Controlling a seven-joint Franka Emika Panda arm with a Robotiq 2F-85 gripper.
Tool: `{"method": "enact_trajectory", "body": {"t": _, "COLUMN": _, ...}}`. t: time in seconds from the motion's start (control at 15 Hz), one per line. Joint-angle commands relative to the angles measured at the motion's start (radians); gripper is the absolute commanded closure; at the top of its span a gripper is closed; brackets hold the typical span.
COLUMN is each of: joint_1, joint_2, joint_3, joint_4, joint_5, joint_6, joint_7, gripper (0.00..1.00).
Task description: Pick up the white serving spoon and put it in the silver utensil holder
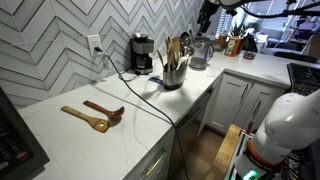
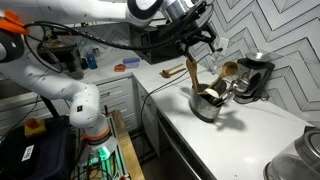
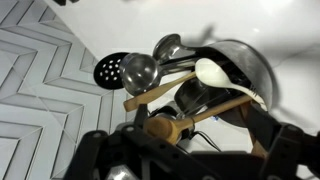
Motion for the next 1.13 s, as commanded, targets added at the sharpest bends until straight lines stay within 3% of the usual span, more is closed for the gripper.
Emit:
{"method": "enact_trajectory", "body": {"t": 0.0, "joint_1": 0.02, "joint_2": 0.053, "joint_3": -0.016, "joint_4": 0.103, "joint_5": 0.078, "joint_6": -0.202, "joint_7": 0.054, "gripper": 0.0}}
{"method": "enact_trajectory", "body": {"t": 0.33, "joint_1": 0.029, "joint_2": 0.094, "joint_3": -0.056, "joint_4": 0.167, "joint_5": 0.209, "joint_6": -0.35, "joint_7": 0.148, "gripper": 0.0}}
{"method": "enact_trajectory", "body": {"t": 0.73, "joint_1": 0.034, "joint_2": 0.096, "joint_3": -0.105, "joint_4": 0.124, "joint_5": 0.34, "joint_6": -0.247, "joint_7": 0.206, "gripper": 0.0}}
{"method": "enact_trajectory", "body": {"t": 1.07, "joint_1": 0.028, "joint_2": 0.107, "joint_3": -0.097, "joint_4": 0.138, "joint_5": 0.322, "joint_6": -0.252, "joint_7": 0.2, "gripper": 0.0}}
